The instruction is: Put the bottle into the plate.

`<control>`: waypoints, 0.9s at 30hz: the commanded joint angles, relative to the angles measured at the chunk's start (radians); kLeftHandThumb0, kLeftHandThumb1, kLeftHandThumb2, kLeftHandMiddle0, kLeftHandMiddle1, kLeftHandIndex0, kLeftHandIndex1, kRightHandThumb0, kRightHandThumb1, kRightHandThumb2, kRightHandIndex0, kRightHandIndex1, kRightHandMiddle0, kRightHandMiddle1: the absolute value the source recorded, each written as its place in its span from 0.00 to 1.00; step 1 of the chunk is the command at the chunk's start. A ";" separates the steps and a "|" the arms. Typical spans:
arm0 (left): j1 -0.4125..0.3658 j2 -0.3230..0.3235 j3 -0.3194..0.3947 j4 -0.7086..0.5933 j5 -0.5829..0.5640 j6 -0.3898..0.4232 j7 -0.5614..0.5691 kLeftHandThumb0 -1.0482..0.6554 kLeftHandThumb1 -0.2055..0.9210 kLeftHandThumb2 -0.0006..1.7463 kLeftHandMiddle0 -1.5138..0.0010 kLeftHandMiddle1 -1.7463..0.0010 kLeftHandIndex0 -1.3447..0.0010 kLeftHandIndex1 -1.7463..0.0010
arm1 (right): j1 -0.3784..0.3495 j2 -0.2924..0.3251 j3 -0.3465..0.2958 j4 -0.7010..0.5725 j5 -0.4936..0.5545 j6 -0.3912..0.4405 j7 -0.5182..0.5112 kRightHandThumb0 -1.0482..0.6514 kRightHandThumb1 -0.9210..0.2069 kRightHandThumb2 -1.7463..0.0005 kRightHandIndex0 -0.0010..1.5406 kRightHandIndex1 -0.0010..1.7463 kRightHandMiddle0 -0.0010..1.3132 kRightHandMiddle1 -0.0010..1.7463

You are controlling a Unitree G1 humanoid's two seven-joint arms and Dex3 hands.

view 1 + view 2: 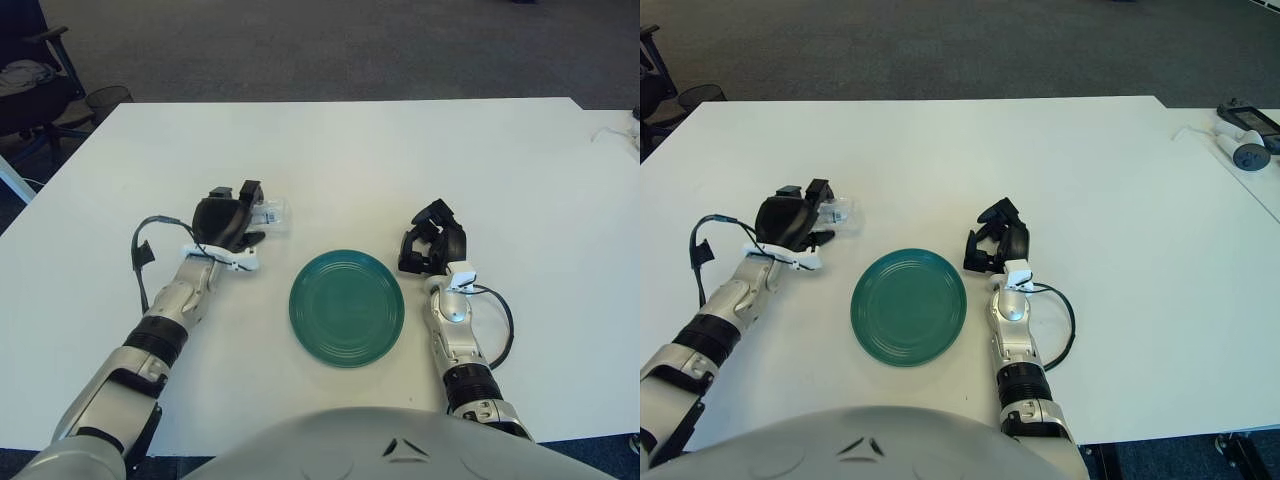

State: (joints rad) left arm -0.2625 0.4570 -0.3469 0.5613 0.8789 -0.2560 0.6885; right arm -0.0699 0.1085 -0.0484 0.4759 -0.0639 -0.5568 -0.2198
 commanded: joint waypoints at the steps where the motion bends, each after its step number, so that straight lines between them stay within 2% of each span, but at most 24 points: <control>1: -0.022 0.021 0.022 0.076 -0.030 -0.092 0.112 0.34 0.46 0.75 0.21 0.00 0.55 0.00 | 0.091 0.001 -0.023 0.098 0.021 0.027 -0.003 0.62 0.76 0.09 0.54 0.95 0.44 1.00; 8: -0.049 0.017 0.007 0.128 -0.027 -0.132 0.170 0.34 0.46 0.75 0.20 0.00 0.55 0.00 | 0.094 0.002 -0.023 0.091 0.002 0.038 -0.028 0.62 0.76 0.09 0.54 0.95 0.44 1.00; 14: -0.049 0.022 0.007 0.104 -0.034 -0.136 0.165 0.34 0.46 0.75 0.20 0.00 0.55 0.00 | 0.096 0.002 -0.018 0.085 -0.001 0.048 -0.035 0.62 0.76 0.10 0.54 0.94 0.44 1.00; 24: -0.052 0.048 0.041 -0.002 -0.081 -0.138 0.069 0.34 0.47 0.74 0.21 0.00 0.56 0.00 | 0.095 0.000 -0.021 0.091 0.014 0.039 -0.010 0.62 0.76 0.10 0.54 0.94 0.44 1.00; 27: -0.066 0.077 0.087 -0.136 -0.127 -0.134 -0.032 0.34 0.48 0.74 0.21 0.00 0.56 0.00 | 0.092 -0.001 -0.021 0.092 0.007 0.043 -0.018 0.62 0.76 0.10 0.54 0.93 0.44 1.00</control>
State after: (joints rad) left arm -0.2914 0.4914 -0.3091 0.5355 0.7948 -0.3932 0.7273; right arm -0.0685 0.1092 -0.0520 0.4795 -0.0655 -0.5441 -0.2311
